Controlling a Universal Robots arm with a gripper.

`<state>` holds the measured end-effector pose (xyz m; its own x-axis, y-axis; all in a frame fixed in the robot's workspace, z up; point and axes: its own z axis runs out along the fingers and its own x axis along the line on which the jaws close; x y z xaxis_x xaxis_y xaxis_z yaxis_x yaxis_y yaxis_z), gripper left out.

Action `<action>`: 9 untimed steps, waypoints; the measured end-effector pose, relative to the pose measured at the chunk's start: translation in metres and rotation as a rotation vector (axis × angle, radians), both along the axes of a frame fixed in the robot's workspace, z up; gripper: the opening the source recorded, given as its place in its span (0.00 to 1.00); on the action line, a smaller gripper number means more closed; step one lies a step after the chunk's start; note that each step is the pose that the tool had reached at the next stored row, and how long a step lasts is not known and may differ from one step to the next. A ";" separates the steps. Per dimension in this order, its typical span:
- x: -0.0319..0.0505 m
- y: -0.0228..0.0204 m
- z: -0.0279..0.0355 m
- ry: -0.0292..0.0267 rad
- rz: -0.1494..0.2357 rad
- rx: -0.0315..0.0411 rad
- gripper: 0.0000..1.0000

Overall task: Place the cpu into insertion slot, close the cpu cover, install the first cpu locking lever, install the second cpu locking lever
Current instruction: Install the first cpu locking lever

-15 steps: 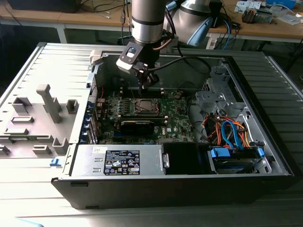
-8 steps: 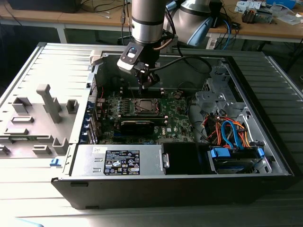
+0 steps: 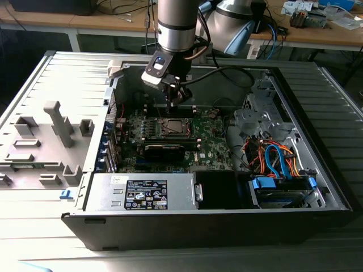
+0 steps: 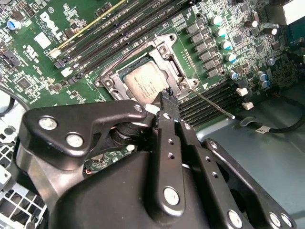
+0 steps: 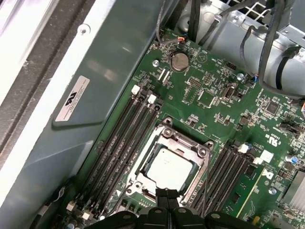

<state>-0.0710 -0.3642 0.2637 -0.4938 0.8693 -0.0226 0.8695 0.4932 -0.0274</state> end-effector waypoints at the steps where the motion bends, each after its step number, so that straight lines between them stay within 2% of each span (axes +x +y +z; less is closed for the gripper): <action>1: 0.0000 0.0000 0.0000 0.0000 0.004 0.0001 0.11; 9: 0.0000 0.0000 0.0000 -0.0001 0.035 0.0001 0.11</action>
<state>-0.0710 -0.3642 0.2637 -0.5243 0.8512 -0.0226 0.8515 0.5237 -0.0273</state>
